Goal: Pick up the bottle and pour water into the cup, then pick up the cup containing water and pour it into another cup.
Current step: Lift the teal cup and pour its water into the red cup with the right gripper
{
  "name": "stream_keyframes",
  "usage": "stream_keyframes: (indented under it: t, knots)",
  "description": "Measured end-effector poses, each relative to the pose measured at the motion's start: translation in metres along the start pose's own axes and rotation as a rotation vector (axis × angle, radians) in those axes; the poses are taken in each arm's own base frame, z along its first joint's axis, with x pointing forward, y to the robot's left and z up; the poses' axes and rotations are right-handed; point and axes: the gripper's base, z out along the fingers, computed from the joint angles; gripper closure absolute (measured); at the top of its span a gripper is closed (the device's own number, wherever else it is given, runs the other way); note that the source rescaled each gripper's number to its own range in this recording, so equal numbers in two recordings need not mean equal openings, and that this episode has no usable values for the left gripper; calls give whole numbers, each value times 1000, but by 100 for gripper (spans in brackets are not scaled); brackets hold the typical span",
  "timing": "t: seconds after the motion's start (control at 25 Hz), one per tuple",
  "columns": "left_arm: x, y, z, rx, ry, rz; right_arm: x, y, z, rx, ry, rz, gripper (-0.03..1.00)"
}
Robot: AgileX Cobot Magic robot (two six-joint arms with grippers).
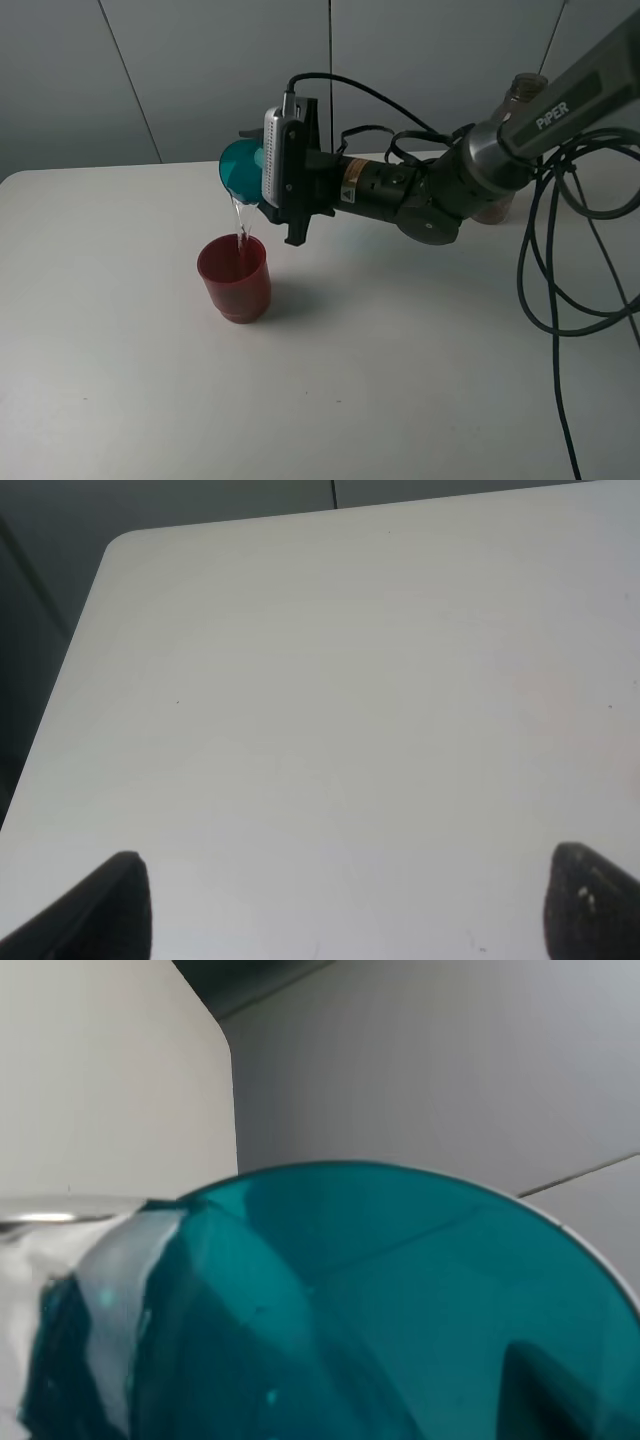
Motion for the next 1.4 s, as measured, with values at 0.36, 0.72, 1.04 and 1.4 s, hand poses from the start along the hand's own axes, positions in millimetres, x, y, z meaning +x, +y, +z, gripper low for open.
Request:
stream_keyframes:
  t: [0.36,0.72,1.04,1.4]
  knots:
    - [0,0,0,0,0,0,-2,-3,0,34,-16,-83,90]
    - [0,0,0,0,0,0,-2,-7,1,64,-22,-155,90]
    - [0,0,0,0,0,0,-6,-14,6,92,-25,-242,90]
    - [0,0,0,0,0,0,-14,-15,10,104,-46,-306,90]
